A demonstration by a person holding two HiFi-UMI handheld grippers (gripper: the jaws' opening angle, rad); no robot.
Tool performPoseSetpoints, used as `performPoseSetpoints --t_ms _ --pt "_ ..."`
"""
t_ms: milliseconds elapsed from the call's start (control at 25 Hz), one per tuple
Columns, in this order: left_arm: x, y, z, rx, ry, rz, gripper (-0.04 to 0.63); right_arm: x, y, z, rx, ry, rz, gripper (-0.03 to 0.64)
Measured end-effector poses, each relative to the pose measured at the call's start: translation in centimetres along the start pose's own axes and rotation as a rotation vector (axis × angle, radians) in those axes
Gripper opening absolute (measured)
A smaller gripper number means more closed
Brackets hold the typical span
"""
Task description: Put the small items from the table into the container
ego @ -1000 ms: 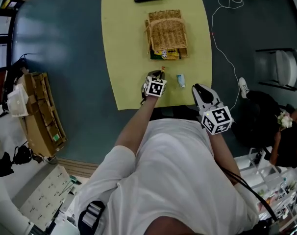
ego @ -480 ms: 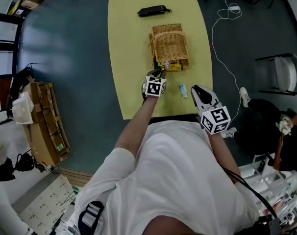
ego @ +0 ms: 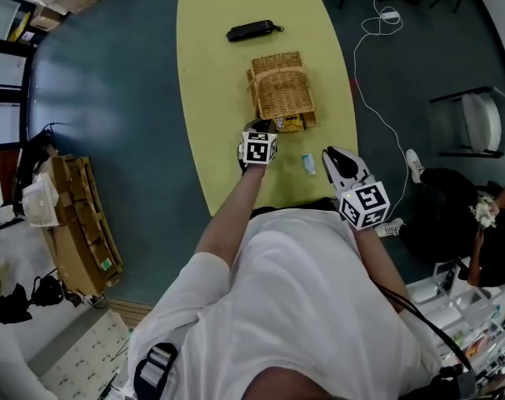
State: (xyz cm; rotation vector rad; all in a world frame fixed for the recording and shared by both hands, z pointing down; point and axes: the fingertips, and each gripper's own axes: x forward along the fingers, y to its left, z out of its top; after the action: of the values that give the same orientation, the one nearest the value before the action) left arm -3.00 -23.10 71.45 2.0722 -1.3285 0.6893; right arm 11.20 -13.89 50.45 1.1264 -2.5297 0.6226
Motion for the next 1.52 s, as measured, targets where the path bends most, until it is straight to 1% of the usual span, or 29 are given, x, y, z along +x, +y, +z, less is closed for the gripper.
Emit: performPoseSetpoints --t_ms 160,520,640,920,1080,1120,1200,1240,1520 --pt "0.2 0.2 0.7 -0.005 -0.020 0.011 0.043 0.0 -0.5 -0.1 0.004 0.008 -0.010 0.054" --pt "0.4 0.0 2.5 0.008 -0.105 -0.016 0.043 0.0 -0.6 -0.1 0.006 0.015 -0.015 0.054" --pt "0.6 -0.1 2.6 0.012 -0.117 -0.030 0.043 0.0 -0.7 -0.3 0.006 0.021 -0.016 0.054" --pt "0.9 -0.1 2.3 -0.002 -0.107 -0.032 0.044 0.3 -0.7 -0.4 0.021 0.028 -0.003 0.054" --pt "1.2 -0.1 2.0 -0.036 -0.078 -0.050 0.048 0.5 -1.4 0.3 0.038 0.033 -0.003 0.054" --pt "1.2 -0.1 1.9 -0.044 -0.077 -0.050 0.059 0.5 -1.6 0.4 0.042 0.033 -0.003 0.054" --pt "1.3 -0.1 1.8 -0.060 -0.081 -0.056 0.136 0.6 -1.8 0.4 0.051 0.035 -0.003 0.054" --pt "1.3 -0.1 1.7 -0.067 -0.080 -0.061 0.146 0.7 -1.9 0.3 0.056 0.036 -0.002 0.054" --pt "0.7 -0.3 0.8 -0.093 -0.062 -0.067 0.146 0.7 -1.8 -0.1 0.063 0.045 0.008 0.054"
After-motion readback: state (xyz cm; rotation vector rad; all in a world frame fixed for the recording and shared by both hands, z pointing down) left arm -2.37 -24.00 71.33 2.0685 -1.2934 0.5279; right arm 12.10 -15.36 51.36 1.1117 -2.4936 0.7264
